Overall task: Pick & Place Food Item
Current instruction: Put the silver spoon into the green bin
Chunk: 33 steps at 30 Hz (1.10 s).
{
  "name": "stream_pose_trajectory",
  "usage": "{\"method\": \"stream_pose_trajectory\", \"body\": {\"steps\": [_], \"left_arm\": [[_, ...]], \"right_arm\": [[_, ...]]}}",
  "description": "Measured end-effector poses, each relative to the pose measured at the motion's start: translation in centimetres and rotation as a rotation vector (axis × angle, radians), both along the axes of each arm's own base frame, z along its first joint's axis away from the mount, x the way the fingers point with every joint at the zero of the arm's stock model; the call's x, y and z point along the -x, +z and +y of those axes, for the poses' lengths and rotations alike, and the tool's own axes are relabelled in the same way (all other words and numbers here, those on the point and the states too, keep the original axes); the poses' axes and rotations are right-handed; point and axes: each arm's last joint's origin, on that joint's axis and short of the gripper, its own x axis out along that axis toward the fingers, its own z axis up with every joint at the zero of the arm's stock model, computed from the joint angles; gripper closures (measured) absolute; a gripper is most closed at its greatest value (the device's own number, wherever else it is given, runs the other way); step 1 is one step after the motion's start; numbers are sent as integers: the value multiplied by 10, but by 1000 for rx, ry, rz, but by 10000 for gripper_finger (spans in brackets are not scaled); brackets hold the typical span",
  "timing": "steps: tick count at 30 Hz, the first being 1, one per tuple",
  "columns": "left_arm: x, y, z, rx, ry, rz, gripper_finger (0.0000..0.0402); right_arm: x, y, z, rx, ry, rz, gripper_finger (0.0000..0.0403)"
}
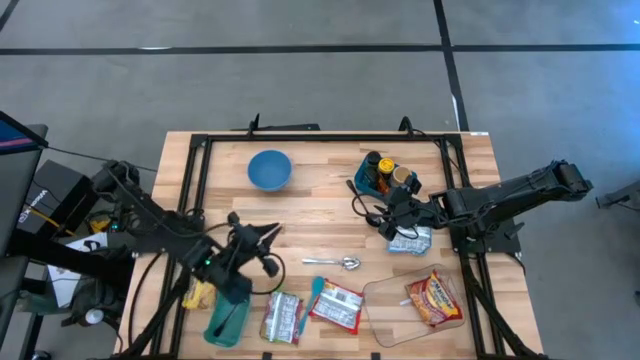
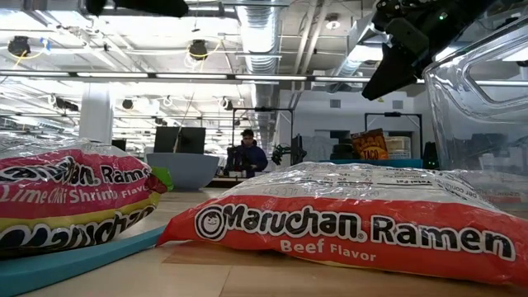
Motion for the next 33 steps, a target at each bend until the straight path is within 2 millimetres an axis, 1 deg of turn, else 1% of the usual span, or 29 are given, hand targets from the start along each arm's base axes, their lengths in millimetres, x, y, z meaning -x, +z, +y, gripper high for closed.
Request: {"method": "stream_pose_trajectory", "body": {"steps": [4,8,12,15,18,21,23,27,33], "left_arm": [[-14,-1,11,75,-59,81,353],[-30,5,19,128,-189,118,353],[-48,10,22,77,-312,111,353],[-61,9,23,13,-386,117,353],[-72,1,25,-30,-433,148,353],[-84,-10,31,-30,-434,166,353],[-93,-21,37,-12,-451,186,353],[-107,-38,46,54,-537,226,353],[-120,-52,54,113,-619,216,353]], "right_arm": [[0,0,0,0,0,0,253],[0,0,0,0,0,0,253],[0,0,0,0,0,0,253],[0,0,0,0,0,0,253],[0,0,0,0,0,0,253],[0,0,0,0,0,1,253],[0,0,0,0,0,1,253],[0,0,0,1,0,4,253],[0,0,0,1,0,4,253]]}}
